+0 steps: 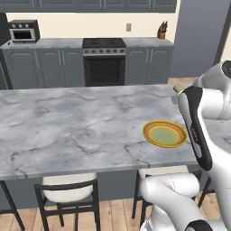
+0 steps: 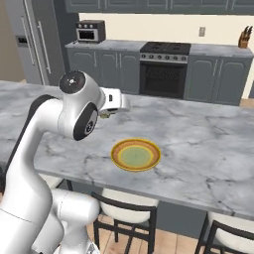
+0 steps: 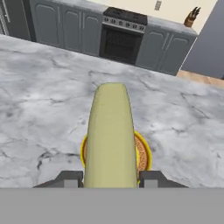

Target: Retrieve the butter from the fridge and place it on a plate on the dining table. Then retrieve the butter knife by the fridge and place it near the plate.

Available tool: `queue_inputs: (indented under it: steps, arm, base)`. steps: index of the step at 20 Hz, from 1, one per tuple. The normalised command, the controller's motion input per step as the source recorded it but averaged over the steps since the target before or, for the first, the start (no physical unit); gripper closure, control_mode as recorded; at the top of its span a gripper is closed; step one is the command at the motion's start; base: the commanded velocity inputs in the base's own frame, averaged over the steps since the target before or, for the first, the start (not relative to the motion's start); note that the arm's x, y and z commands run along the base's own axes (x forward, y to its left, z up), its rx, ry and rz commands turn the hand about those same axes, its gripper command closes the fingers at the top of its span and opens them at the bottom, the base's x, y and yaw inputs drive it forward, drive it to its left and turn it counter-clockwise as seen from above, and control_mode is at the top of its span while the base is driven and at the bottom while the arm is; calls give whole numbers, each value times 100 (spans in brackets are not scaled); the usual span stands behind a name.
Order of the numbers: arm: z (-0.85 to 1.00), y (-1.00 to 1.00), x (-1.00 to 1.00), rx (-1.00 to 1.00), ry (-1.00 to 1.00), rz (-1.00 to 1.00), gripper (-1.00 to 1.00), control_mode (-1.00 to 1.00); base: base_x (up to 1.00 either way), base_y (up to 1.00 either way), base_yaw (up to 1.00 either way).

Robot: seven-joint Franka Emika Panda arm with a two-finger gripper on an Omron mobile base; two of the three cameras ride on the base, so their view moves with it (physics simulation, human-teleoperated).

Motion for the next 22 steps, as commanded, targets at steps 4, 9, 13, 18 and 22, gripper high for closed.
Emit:
queue_inputs:
  steps: [4, 9, 13, 18, 22]
  arm:
    - [-45, -9, 20, 0, 4, 8, 100, -100]
    - [-100, -13, 39, 0, 28, 18, 100, -100]
    - [-85, -15, 19, 0, 14, 19, 100, -100]
    - [-56, -11, 21, 2, 1, 15, 100, -100]
    - [-38, -12, 2, 1, 0, 13, 100, -100]
  base:
    - [10, -3, 2]
    - [0, 0, 0]
    - [0, 0, 0]
    - [0, 0, 0]
    - [0, 0, 0]
